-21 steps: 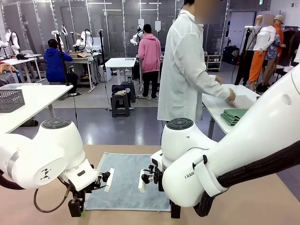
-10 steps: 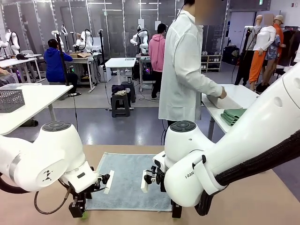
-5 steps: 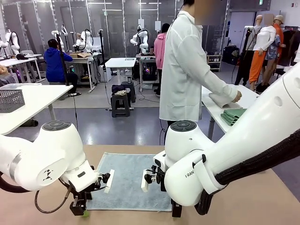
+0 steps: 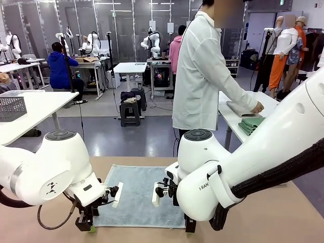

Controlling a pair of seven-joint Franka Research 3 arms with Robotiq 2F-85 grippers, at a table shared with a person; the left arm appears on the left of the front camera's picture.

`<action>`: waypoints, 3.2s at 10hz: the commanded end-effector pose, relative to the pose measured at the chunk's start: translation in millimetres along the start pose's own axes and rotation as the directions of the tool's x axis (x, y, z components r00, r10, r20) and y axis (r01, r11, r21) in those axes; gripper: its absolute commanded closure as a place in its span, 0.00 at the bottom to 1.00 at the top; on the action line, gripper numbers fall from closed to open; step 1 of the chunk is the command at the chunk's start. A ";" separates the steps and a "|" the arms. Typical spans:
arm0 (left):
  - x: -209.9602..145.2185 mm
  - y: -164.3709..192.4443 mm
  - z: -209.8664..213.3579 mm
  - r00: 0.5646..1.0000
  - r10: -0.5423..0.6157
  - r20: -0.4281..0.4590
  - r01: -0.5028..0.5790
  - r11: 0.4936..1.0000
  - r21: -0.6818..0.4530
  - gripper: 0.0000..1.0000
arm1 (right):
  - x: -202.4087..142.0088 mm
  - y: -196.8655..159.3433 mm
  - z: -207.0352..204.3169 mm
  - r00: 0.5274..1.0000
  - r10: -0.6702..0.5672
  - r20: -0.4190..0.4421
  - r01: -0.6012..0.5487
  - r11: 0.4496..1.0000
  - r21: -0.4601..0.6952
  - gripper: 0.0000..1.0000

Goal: Fold the towels and place them in the basket.
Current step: When a person lays out a Towel with hook on the table, fold it in half twice.

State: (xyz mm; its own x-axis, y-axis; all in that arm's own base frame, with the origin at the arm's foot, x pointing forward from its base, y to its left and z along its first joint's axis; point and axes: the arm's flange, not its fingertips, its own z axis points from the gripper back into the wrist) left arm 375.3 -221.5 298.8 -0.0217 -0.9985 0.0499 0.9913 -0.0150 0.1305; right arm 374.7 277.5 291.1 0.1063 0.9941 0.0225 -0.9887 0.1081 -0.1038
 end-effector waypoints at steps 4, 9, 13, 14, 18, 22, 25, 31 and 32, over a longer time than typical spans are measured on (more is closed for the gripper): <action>-0.7 7.0 5.1 1.000 -0.019 -0.005 0.019 1.000 -0.014 0.90 | -2.6 -5.0 3.9 1.000 0.013 0.011 -0.014 0.999 0.039 0.64; 1.2 9.8 11.5 0.999 -0.030 -0.030 0.029 0.999 -0.030 1.00 | -3.8 -8.4 12.1 1.000 0.021 -0.002 -0.020 0.996 0.085 1.00; 2.0 10.3 14.9 0.999 -0.033 -0.013 0.033 0.999 -0.017 1.00 | -5.1 -12.1 20.8 1.000 0.019 -0.004 -0.019 0.996 0.085 1.00; 4.1 7.3 7.6 1.000 -0.010 -0.014 0.010 1.000 -0.022 1.00 | 0.3 -8.0 10.6 1.000 0.017 -0.006 -0.017 0.997 0.078 1.00; 6.4 8.5 16.4 1.000 -0.016 -0.018 0.016 1.000 -0.012 0.95 | -1.2 -14.2 18.6 1.000 0.018 -0.002 -0.018 0.997 0.082 0.94; 12.6 36.1 60.4 0.999 -0.009 -0.040 0.012 0.998 0.064 0.95 | 2.8 -47.1 69.3 0.997 0.071 0.011 -0.072 0.996 0.053 0.94; 15.5 61.5 85.0 0.998 0.031 -0.058 -0.023 0.992 0.124 0.95 | 6.3 -73.4 95.9 0.997 0.071 -0.014 -0.070 0.997 0.021 0.94; 12.3 62.4 89.3 1.000 0.016 -0.021 -0.013 0.992 0.128 0.95 | 8.0 -77.0 103.9 0.999 0.047 -0.002 -0.047 0.999 0.013 0.94; 14.0 66.0 88.3 1.000 0.021 -0.020 -0.019 0.992 0.127 0.95 | 9.1 -79.6 101.5 0.999 0.047 -0.003 -0.047 0.999 0.017 0.94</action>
State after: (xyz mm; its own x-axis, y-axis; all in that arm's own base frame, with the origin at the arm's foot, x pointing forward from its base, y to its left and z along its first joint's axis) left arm 428.7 -232.4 395.3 0.0008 -0.9995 0.0325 0.9672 0.0090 0.2539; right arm 443.0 277.7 400.6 0.0584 0.9982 0.0148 -0.9943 0.0595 -0.0884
